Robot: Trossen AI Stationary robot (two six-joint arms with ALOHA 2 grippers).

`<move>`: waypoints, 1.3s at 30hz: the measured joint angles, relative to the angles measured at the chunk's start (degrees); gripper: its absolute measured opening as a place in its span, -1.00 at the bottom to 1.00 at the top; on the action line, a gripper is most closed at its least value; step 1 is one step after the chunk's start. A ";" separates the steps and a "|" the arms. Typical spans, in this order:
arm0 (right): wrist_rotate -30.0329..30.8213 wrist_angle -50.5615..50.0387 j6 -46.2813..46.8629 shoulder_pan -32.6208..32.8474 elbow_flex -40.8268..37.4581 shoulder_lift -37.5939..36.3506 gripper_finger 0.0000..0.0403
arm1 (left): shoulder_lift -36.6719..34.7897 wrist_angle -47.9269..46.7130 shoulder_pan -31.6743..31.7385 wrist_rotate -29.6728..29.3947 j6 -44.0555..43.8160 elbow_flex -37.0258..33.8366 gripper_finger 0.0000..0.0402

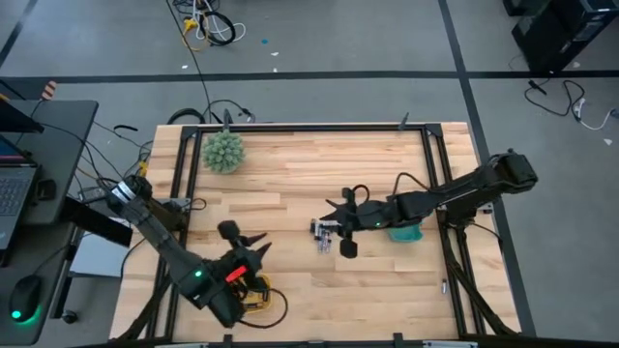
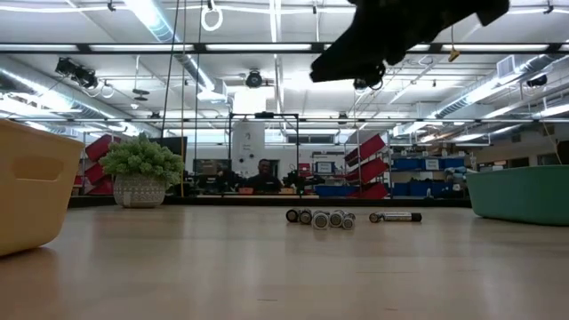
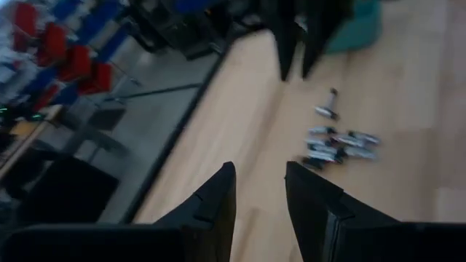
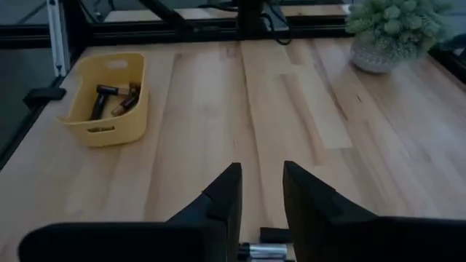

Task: Sort batteries
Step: Put the black battery into the yellow bin

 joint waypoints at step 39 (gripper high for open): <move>11.09 3.23 -1.57 1.54 -6.12 -3.26 -0.61 | -24.11 65.96 12.30 16.53 50.38 -38.85 -0.42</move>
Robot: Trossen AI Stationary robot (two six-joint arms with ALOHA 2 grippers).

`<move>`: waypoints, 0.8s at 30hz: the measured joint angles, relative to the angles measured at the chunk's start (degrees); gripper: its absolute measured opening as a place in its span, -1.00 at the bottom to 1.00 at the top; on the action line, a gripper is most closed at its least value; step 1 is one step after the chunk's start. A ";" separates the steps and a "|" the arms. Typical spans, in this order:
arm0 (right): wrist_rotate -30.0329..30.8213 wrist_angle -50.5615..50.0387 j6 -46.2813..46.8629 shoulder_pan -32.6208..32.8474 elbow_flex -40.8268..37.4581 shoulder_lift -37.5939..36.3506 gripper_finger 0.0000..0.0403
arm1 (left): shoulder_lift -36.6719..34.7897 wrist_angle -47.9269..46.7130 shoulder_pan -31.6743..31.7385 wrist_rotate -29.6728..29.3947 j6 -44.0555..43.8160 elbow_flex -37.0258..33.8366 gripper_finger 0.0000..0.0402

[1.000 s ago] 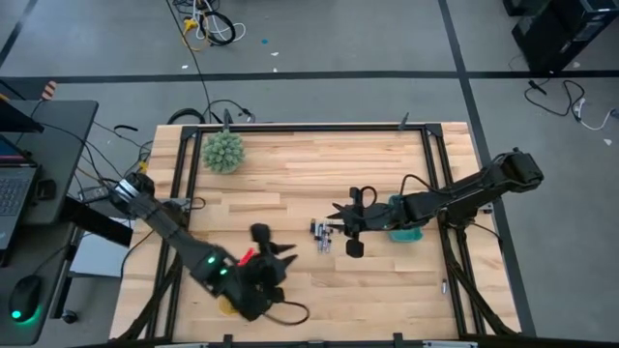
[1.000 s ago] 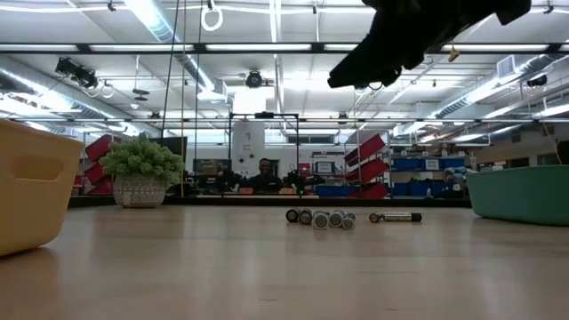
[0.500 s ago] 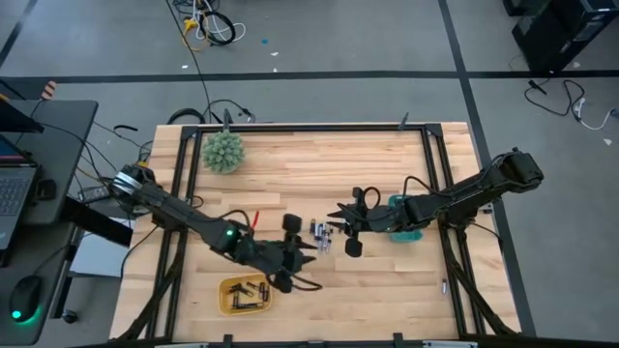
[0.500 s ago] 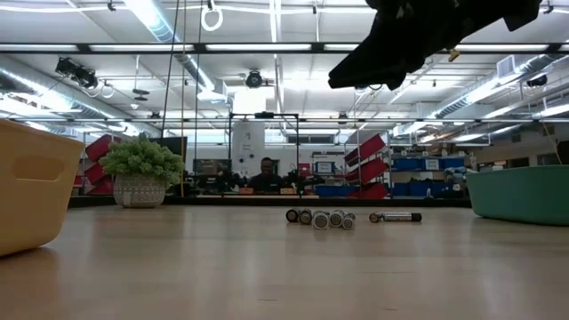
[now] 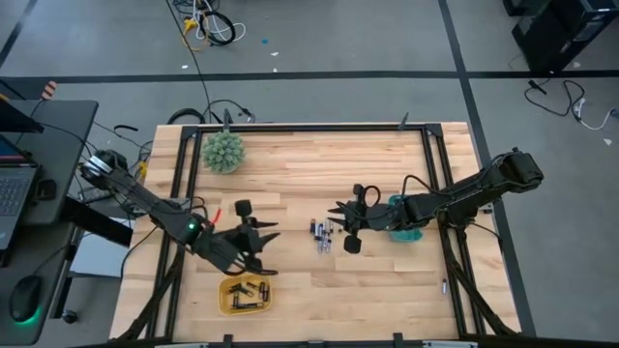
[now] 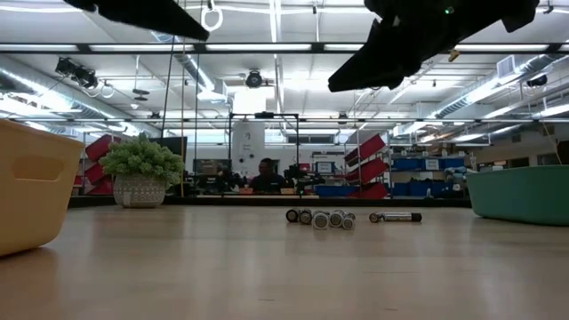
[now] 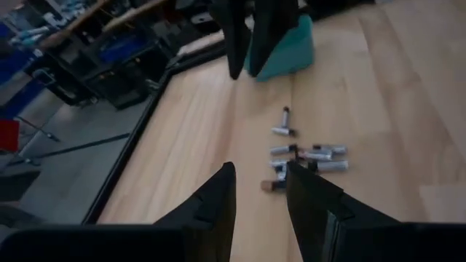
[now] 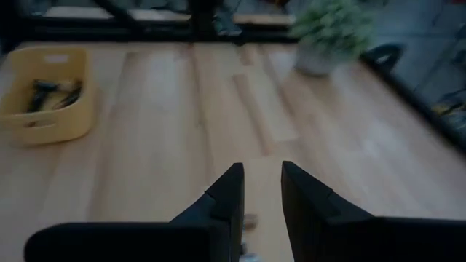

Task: Sort batteries
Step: Put the black battery into the yellow bin

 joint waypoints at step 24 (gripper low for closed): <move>2.95 5.69 -2.54 2.59 0.59 3.96 -0.56 | -0.35 28.22 5.33 -0.04 6.88 -13.63 -0.42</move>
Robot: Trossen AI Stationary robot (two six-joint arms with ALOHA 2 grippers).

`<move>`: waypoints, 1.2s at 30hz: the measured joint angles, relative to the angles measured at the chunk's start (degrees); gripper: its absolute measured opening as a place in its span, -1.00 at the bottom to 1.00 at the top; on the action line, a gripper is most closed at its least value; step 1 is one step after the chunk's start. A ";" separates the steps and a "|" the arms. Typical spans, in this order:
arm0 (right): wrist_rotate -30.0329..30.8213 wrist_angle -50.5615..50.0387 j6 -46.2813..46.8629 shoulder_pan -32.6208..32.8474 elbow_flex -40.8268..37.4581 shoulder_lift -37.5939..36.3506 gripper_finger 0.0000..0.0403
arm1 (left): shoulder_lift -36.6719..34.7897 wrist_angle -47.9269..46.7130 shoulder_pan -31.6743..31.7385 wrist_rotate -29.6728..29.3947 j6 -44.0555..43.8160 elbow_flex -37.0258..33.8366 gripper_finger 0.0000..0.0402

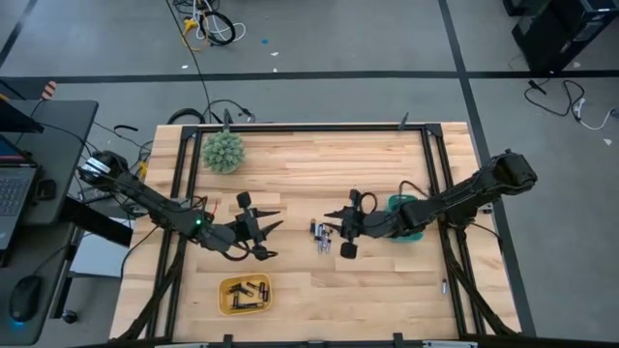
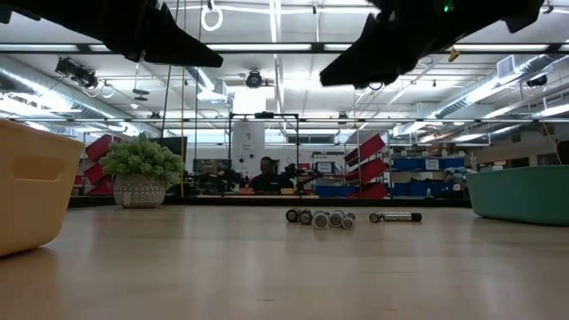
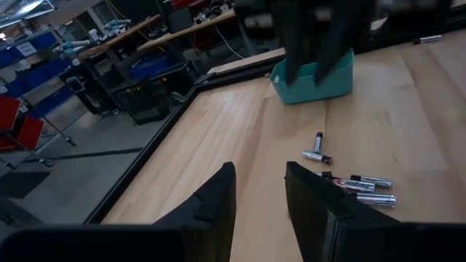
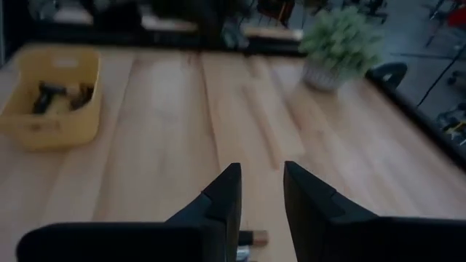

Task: Sort batteries
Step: Put the black battery into the yellow bin

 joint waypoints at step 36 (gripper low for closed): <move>-11.46 -1.77 1.05 -8.43 7.85 22.46 0.38 | 0.02 -0.58 -0.02 -0.02 0.48 0.04 -0.42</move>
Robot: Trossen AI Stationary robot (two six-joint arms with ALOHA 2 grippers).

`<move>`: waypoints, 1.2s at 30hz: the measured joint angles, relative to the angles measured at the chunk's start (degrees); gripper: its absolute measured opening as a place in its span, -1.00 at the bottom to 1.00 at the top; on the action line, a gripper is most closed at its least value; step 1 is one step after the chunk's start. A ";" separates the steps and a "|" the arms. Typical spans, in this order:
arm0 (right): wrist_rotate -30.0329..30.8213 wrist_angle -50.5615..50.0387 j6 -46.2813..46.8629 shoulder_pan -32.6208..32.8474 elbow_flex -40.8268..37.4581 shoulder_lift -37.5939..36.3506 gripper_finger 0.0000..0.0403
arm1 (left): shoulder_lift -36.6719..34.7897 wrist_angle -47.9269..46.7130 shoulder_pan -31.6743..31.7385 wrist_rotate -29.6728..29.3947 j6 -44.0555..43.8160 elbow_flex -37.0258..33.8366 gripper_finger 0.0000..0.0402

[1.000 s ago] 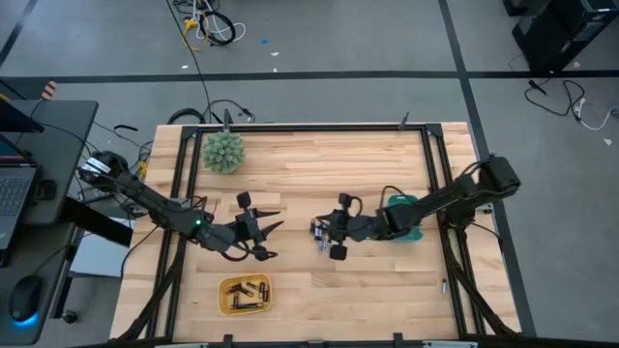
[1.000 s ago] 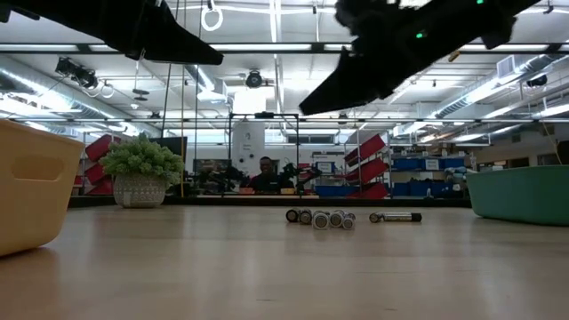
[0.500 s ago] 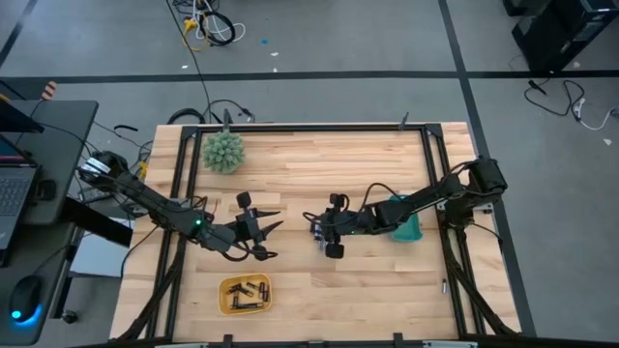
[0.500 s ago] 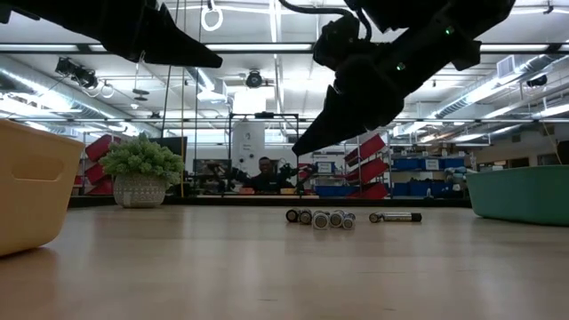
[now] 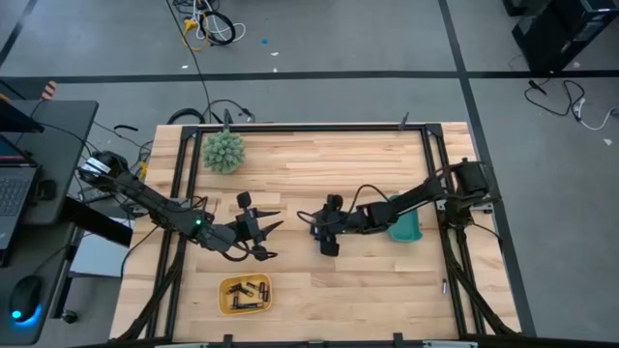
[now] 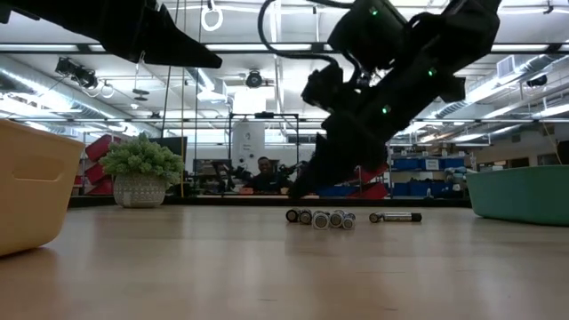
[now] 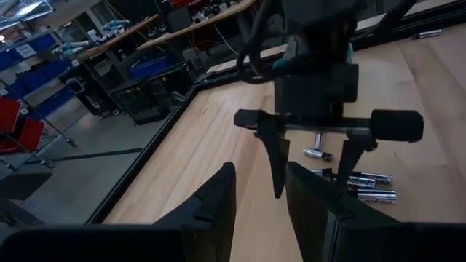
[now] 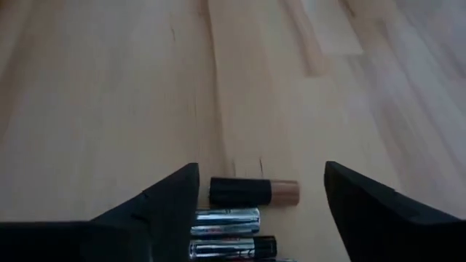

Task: Sort batteries
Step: Put the black battery into the yellow bin

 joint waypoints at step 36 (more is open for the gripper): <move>-4.79 1.28 3.65 -3.43 0.00 3.59 0.45 | 0.02 -0.33 0.66 0.22 1.53 0.02 -0.42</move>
